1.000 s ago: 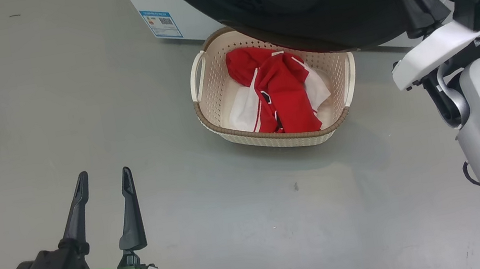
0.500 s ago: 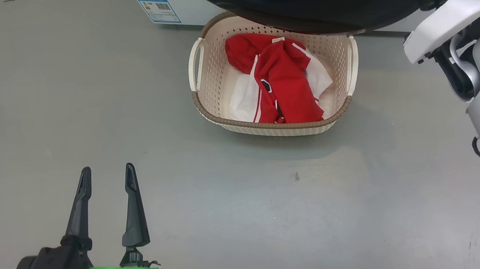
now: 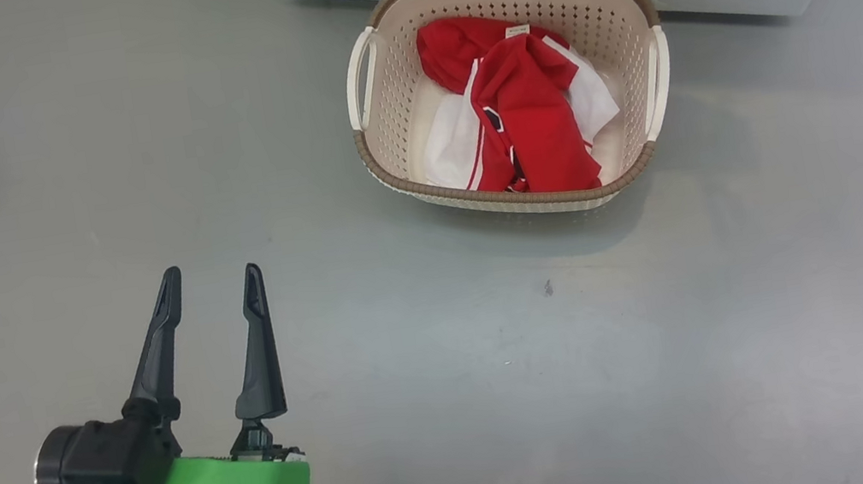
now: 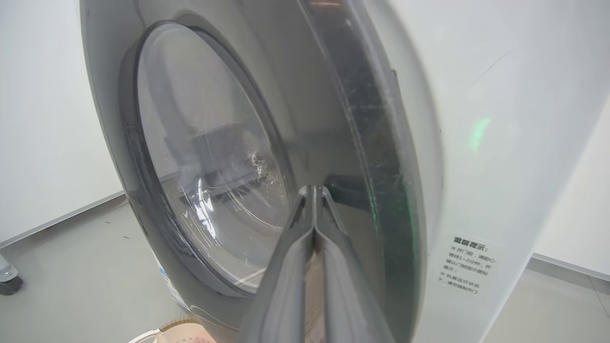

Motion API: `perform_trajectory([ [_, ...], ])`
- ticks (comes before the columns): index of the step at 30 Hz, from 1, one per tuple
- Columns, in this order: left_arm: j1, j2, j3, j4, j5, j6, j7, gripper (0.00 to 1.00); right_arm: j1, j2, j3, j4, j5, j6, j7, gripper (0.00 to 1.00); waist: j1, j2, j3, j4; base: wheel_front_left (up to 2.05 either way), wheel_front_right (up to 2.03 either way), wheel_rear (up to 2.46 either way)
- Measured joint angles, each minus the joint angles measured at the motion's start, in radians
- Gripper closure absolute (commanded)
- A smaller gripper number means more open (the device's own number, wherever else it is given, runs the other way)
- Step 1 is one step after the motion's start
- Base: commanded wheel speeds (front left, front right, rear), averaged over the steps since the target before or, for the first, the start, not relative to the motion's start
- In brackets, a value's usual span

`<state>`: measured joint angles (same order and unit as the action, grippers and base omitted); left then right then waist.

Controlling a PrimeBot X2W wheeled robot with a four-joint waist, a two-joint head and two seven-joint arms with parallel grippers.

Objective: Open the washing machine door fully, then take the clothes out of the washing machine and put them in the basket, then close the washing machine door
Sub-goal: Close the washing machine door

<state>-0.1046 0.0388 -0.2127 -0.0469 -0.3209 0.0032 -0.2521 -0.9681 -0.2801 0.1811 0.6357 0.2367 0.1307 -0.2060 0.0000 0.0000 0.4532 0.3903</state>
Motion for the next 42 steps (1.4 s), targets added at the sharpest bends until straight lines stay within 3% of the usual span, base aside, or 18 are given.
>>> perform_trajectory([
  [19, -0.082, -0.006, -0.069, -0.011, -0.05, 0.002, 0.0, 0.0, -0.184, -0.058, -0.039, 0.101, -0.01, -0.017, 0.004, 1.0, 0.0, 0.0, 0.084, 0.057, 0.0, 0.0, 0.0],
  [36, -0.1, -0.006, -0.076, 0.003, -0.064, 0.02, 0.0, 0.0, -0.201, -0.043, -0.008, 0.157, -0.015, -0.02, -0.03, 1.0, 0.0, 0.0, 0.071, 0.052, 0.0, 0.0, 0.0],
  [42, -0.1, -0.006, -0.072, 0.012, -0.057, 0.023, 0.0, 0.0, -0.16, -0.004, 0.022, 0.154, -0.019, -0.018, -0.039, 1.0, 0.0, 0.0, 0.052, 0.033, 0.0, 0.0, 0.0],
])
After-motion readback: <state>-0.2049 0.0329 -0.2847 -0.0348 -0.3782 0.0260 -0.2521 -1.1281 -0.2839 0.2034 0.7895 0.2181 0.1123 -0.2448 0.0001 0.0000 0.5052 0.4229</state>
